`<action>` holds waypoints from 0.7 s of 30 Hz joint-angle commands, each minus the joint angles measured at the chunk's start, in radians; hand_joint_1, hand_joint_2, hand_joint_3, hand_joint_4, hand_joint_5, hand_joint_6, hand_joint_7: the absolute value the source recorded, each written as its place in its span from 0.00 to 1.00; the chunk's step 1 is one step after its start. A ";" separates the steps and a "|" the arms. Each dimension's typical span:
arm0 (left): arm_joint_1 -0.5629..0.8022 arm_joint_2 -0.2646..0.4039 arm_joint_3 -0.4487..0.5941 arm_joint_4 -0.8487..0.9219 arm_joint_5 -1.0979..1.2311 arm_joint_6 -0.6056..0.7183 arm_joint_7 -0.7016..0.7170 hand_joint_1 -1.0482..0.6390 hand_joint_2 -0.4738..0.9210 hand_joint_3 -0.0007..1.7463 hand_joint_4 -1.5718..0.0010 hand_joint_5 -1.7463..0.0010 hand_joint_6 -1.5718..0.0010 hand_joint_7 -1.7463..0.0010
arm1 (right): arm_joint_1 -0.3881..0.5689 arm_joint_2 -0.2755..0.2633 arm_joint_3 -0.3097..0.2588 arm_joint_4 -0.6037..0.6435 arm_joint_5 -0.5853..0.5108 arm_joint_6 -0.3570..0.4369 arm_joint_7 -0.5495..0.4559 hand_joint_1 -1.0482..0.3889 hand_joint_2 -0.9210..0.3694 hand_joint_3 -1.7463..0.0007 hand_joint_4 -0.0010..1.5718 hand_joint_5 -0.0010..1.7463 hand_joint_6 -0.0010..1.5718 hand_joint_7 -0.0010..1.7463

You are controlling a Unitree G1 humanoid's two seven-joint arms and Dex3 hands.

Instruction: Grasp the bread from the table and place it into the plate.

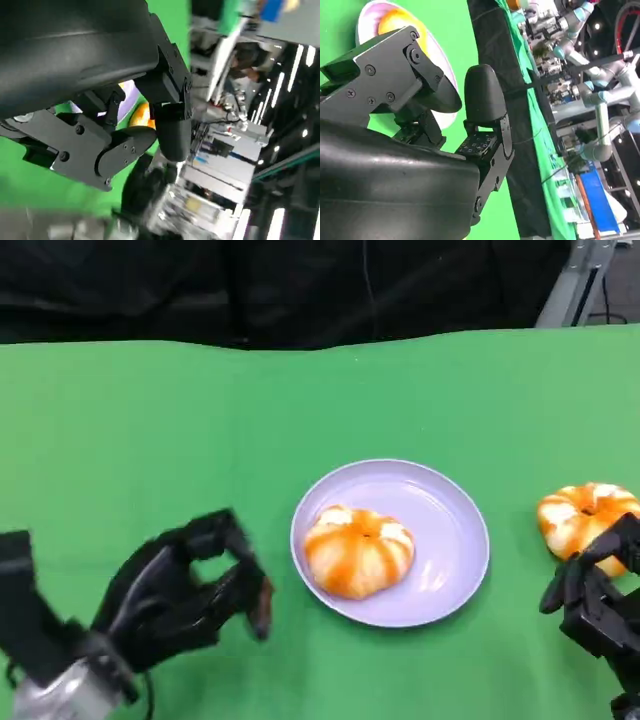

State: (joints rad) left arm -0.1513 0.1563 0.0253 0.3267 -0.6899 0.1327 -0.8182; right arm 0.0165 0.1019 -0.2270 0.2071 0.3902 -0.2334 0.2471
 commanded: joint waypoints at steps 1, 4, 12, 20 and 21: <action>0.006 0.029 0.054 0.012 -0.023 0.068 -0.073 0.51 0.75 0.65 0.40 0.00 0.45 0.06 | 0.003 -0.016 -0.007 -0.008 -0.004 -0.001 -0.007 0.68 0.36 0.22 0.57 1.00 0.50 0.91; 0.005 0.021 0.070 0.010 -0.012 0.082 -0.083 0.51 0.76 0.65 0.40 0.00 0.45 0.06 | 0.003 -0.016 -0.008 -0.008 -0.004 -0.001 -0.007 0.68 0.36 0.22 0.57 1.00 0.50 0.91; -0.039 0.059 0.126 0.227 -0.080 0.245 -0.286 0.48 0.72 0.62 0.46 0.00 0.47 0.07 | 0.007 -0.013 -0.009 -0.016 -0.002 0.001 -0.010 0.68 0.35 0.22 0.57 1.00 0.50 0.91; -0.145 0.081 0.162 0.445 0.004 0.247 -0.385 0.48 0.71 0.62 0.46 0.00 0.49 0.06 | 0.000 -0.011 -0.006 -0.009 -0.011 -0.006 -0.016 0.69 0.34 0.23 0.57 1.00 0.49 0.93; -0.149 0.080 0.165 0.452 0.009 0.246 -0.389 0.48 0.71 0.62 0.46 0.00 0.49 0.06 | 0.000 -0.011 -0.006 -0.009 -0.011 -0.006 -0.016 0.69 0.34 0.23 0.57 1.00 0.49 0.93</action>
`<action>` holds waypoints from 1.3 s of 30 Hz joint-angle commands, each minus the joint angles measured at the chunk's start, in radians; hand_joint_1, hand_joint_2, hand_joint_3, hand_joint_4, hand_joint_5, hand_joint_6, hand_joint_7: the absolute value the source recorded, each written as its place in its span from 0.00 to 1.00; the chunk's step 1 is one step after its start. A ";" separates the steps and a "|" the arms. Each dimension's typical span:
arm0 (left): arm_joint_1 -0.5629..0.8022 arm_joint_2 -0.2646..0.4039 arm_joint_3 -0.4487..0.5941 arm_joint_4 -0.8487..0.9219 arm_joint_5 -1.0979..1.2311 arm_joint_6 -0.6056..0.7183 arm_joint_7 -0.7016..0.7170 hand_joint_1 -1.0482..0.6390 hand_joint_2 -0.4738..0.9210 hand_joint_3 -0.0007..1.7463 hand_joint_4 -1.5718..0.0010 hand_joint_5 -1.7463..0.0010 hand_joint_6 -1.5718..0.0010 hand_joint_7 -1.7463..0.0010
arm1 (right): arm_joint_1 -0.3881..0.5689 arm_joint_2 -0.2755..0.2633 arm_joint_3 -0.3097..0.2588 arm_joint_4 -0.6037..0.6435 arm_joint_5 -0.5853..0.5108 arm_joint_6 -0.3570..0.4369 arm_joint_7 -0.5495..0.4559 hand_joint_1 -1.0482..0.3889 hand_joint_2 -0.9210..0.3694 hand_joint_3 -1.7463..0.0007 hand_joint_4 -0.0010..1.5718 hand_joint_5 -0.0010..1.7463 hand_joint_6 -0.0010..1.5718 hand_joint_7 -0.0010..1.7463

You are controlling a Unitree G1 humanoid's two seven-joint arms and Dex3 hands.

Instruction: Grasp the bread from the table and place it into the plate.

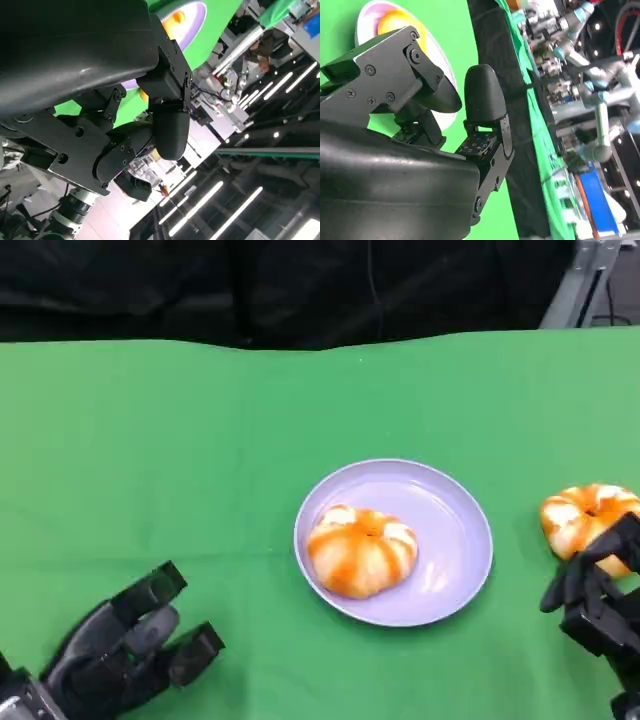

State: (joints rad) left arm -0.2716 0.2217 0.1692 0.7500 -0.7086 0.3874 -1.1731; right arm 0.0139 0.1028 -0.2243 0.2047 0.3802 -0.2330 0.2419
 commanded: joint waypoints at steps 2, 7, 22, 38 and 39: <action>-0.037 0.013 0.029 0.041 0.036 -0.009 -0.043 0.48 0.71 0.63 0.46 0.00 0.49 0.06 | 0.002 -0.010 -0.010 -0.007 0.001 -0.006 -0.009 0.69 0.34 0.23 0.57 1.00 0.48 0.93; -0.049 0.008 0.046 0.058 0.053 -0.008 -0.058 0.49 0.69 0.66 0.46 0.00 0.50 0.01 | 0.003 -0.008 -0.010 -0.008 0.004 -0.005 -0.006 0.68 0.34 0.23 0.56 1.00 0.48 0.93; -0.047 0.006 0.067 0.051 0.066 0.012 -0.081 0.47 0.69 0.64 0.47 0.00 0.49 0.06 | 0.012 -0.009 -0.007 -0.023 0.000 0.005 -0.015 0.69 0.33 0.24 0.56 1.00 0.48 0.94; -0.053 0.003 0.079 0.054 0.078 0.034 -0.083 0.48 0.72 0.60 0.48 0.00 0.47 0.09 | 0.009 -0.008 -0.008 -0.018 0.000 0.001 -0.015 0.68 0.34 0.23 0.57 1.00 0.48 0.94; -0.055 0.003 0.079 0.056 0.079 0.037 -0.083 0.48 0.72 0.60 0.48 0.00 0.47 0.09 | 0.008 -0.008 -0.008 -0.018 0.002 0.002 -0.015 0.68 0.34 0.23 0.56 1.00 0.48 0.94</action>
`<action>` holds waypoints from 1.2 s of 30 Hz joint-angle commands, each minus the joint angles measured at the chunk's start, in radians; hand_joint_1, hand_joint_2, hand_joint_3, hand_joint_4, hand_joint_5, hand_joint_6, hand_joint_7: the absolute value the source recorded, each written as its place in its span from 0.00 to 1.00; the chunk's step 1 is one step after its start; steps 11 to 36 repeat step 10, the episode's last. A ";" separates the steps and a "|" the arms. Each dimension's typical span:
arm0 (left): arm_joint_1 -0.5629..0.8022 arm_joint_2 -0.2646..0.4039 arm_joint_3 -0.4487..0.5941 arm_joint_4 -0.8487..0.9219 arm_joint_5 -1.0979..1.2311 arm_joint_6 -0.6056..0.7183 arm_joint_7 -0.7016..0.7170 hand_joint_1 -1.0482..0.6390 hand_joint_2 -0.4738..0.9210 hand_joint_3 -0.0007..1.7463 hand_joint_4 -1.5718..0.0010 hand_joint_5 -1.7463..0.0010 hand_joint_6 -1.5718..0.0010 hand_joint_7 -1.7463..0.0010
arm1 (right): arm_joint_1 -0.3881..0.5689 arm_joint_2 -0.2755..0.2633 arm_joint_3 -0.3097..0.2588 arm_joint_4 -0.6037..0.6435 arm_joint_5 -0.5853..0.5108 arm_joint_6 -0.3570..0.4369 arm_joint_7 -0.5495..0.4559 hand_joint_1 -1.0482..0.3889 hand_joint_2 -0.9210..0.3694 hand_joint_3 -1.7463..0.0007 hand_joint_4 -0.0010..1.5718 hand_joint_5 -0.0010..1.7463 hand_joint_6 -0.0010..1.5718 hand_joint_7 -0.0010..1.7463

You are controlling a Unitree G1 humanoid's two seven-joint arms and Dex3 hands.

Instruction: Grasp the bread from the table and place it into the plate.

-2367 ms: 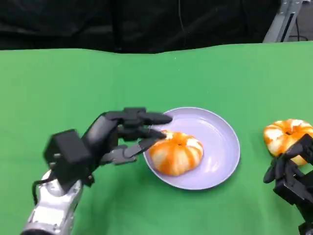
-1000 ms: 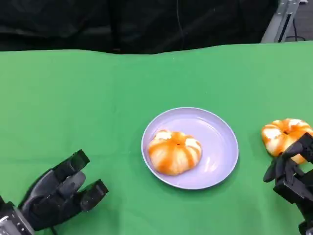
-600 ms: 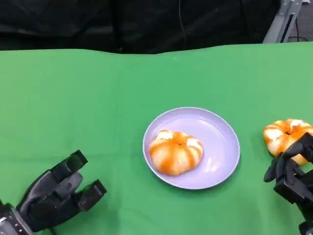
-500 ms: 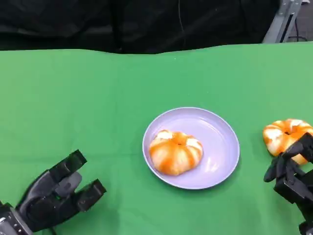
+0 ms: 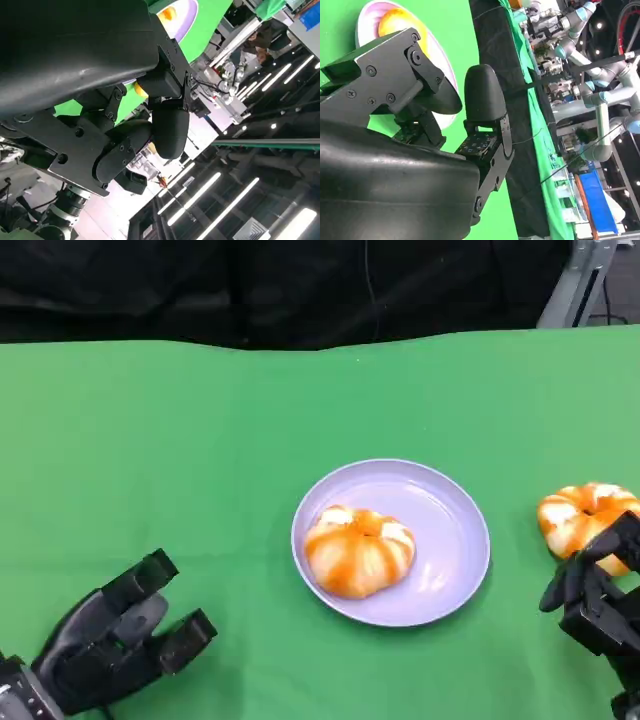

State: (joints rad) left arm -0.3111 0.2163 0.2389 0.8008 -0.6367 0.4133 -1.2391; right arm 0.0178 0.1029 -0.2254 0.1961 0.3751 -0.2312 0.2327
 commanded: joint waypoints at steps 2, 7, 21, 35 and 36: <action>-0.017 0.008 0.009 0.006 0.007 0.015 -0.017 0.48 0.72 0.60 0.48 0.00 0.47 0.10 | 0.004 -0.007 -0.008 -0.009 0.010 0.002 -0.005 0.68 0.34 0.23 0.56 1.00 0.48 0.94; -0.013 -0.001 0.014 -0.005 0.006 0.014 -0.001 0.48 0.71 0.59 0.47 0.00 0.46 0.12 | 0.001 -0.012 -0.010 -0.002 0.013 -0.004 0.003 0.69 0.34 0.23 0.56 1.00 0.48 0.93; -0.012 -0.004 0.014 -0.003 0.010 0.003 -0.004 0.48 0.71 0.60 0.47 0.00 0.47 0.08 | 0.003 -0.014 -0.010 -0.002 0.011 -0.008 0.006 0.68 0.34 0.23 0.56 1.00 0.48 0.93; -0.012 -0.004 0.014 -0.003 0.010 0.003 -0.004 0.48 0.71 0.60 0.47 0.00 0.47 0.08 | 0.003 -0.014 -0.010 -0.002 0.011 -0.008 0.006 0.68 0.34 0.23 0.56 1.00 0.48 0.93; -0.012 -0.004 0.014 -0.003 0.010 0.003 -0.004 0.48 0.71 0.60 0.47 0.00 0.47 0.08 | 0.003 -0.014 -0.010 -0.002 0.011 -0.008 0.006 0.68 0.34 0.23 0.56 1.00 0.48 0.93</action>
